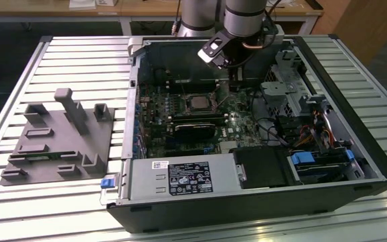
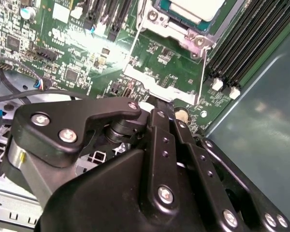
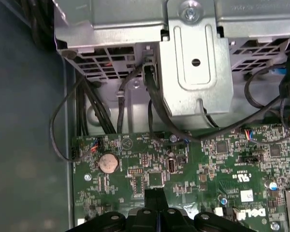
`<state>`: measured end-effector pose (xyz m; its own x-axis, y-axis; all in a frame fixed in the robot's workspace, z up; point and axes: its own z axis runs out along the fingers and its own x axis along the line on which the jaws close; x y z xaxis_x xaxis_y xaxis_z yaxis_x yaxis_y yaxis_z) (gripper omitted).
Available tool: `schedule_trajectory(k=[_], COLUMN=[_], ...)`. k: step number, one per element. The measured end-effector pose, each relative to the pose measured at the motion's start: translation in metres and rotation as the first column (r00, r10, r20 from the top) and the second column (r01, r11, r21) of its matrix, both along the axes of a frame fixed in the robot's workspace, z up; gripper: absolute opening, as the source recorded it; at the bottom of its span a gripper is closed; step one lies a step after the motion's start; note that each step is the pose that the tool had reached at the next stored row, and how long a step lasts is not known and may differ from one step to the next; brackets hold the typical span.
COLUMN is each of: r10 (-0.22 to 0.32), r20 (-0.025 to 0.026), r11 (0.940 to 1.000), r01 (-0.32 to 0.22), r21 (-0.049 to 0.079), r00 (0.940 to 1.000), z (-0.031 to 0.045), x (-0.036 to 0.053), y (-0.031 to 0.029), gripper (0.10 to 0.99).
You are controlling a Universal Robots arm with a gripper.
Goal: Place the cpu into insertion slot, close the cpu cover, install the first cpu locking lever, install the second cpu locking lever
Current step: 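Close the cpu cover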
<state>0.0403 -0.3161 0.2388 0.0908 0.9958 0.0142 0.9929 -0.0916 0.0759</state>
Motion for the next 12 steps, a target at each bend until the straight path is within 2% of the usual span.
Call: schedule_trajectory(k=[12], r10=[0.000], r20=[0.0000], r11=[1.0000], r01=[0.000], r21=[0.002], r00=[1.0000], z=[0.0000], x=[-0.0188], y=[0.0000], gripper=[0.106])
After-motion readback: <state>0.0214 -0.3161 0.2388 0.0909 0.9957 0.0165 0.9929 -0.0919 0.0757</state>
